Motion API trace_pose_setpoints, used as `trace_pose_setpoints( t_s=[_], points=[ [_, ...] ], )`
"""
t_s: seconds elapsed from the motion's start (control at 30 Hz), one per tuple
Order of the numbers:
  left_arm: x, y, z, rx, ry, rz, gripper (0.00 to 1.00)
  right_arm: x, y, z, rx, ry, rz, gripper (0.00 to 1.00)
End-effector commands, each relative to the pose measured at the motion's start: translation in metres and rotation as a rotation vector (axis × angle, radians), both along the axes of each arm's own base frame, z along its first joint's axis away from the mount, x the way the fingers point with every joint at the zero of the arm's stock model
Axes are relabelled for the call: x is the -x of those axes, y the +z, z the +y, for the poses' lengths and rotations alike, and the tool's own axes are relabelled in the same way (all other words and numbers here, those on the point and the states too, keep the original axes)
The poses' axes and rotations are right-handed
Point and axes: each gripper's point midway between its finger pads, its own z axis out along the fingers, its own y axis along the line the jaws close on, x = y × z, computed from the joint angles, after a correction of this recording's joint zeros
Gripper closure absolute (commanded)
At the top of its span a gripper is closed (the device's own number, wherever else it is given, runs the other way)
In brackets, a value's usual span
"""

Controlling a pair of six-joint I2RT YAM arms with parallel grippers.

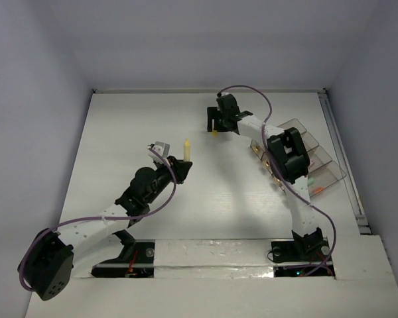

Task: Sort the stationery into containers
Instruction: Pick up the pen cap from the center of the board.

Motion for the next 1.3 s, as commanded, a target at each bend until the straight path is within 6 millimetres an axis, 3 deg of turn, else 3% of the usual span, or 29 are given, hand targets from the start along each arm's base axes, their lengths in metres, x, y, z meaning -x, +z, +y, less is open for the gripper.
trace_pose_setpoints(
  t_s=[0.0, 0.17, 0.37, 0.43, 0.63, 0.8, 0.87, 0.93, 0.97, 1.07, 1.2, 1.27],
  points=[
    [-0.001, 0.029, -0.003, 0.065, -0.013, -0.068, 1.0, 0.01, -0.017, -0.003, 0.126, -0.008, 0.055, 0.26],
    [0.0, 0.031, -0.003, 0.07, -0.014, -0.071, 1.0, 0.012, -0.031, -0.005, 0.207, -0.029, 0.08, 0.39],
    [0.001, 0.034, -0.002, 0.079, -0.014, -0.077, 1.0, 0.008, -0.039, -0.015, 0.276, -0.053, 0.089, 0.46],
    [0.001, 0.033, -0.002, 0.078, -0.016, -0.076, 1.0, 0.012, -0.052, -0.02, 0.318, -0.05, 0.125, 0.49],
    [0.001, 0.034, -0.001, 0.076, -0.013, -0.077, 1.0, 0.015, -0.056, -0.022, 0.316, -0.05, 0.131, 0.58],
    [0.0, 0.03, -0.003, 0.07, -0.016, -0.066, 1.0, 0.02, -0.055, -0.023, 0.303, -0.052, 0.131, 0.73],
    [-0.001, 0.029, -0.004, 0.067, -0.017, -0.062, 1.0, 0.018, -0.049, -0.018, 0.27, -0.052, 0.111, 0.67],
    [-0.001, 0.028, -0.004, 0.067, -0.017, -0.059, 1.0, 0.016, -0.041, -0.013, 0.241, -0.038, 0.091, 0.51],
    [-0.001, 0.028, -0.004, 0.065, -0.017, -0.06, 1.0, 0.016, -0.038, -0.011, 0.231, -0.03, 0.086, 0.37],
    [-0.001, 0.03, -0.004, 0.068, -0.017, -0.064, 1.0, 0.012, -0.027, -0.009, 0.218, -0.026, 0.049, 0.23],
    [-0.001, 0.03, -0.004, 0.072, -0.017, -0.063, 1.0, 0.007, -0.006, -0.005, 0.181, -0.028, -0.003, 0.22],
    [0.0, 0.03, -0.004, 0.07, -0.019, -0.064, 1.0, 0.003, 0.018, 0.001, 0.13, -0.028, -0.055, 0.21]
  ],
)
